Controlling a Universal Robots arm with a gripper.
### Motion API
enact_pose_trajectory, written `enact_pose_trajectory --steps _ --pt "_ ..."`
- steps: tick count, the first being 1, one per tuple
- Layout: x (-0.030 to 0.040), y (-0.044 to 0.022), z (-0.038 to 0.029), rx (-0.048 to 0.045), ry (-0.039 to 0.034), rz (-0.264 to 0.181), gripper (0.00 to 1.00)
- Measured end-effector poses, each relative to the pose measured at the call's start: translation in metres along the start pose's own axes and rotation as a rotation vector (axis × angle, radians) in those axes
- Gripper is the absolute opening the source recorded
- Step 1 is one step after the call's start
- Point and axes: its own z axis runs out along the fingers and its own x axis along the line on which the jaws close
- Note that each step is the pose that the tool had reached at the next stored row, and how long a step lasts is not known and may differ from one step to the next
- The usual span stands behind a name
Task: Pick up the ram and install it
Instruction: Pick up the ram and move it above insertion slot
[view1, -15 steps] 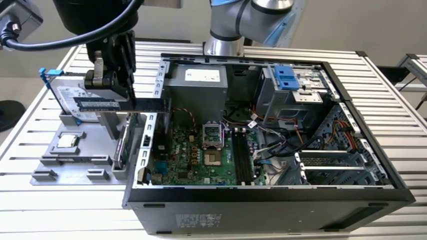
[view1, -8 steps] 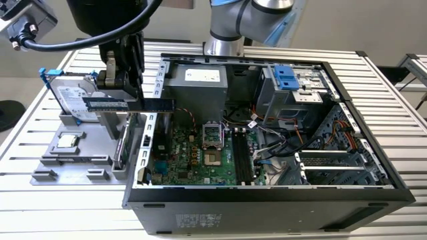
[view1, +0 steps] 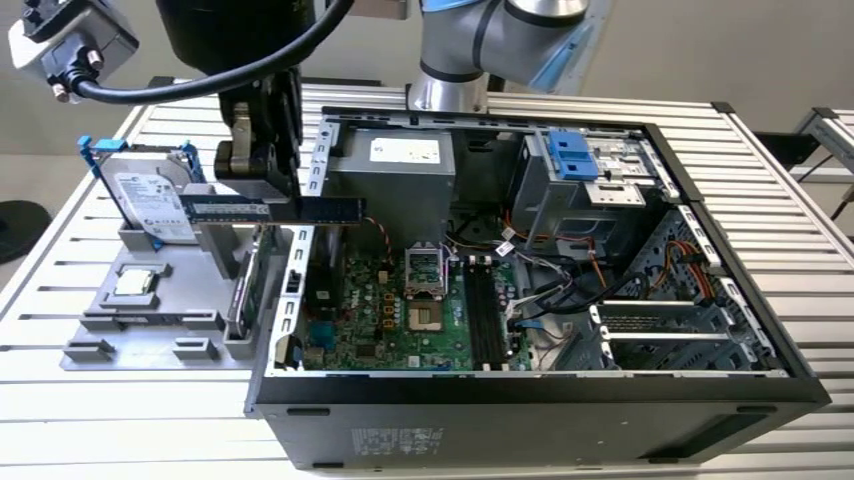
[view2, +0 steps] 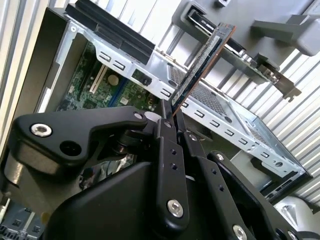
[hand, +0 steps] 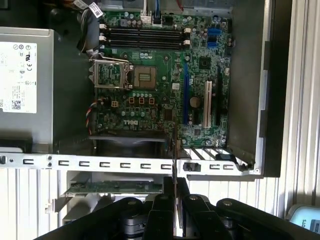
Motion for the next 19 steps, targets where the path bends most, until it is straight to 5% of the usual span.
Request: enact_pose_trajectory --steps 19 --pt "-0.0003 0.0342 0.0005 0.0049 0.0001 0.0 0.0"
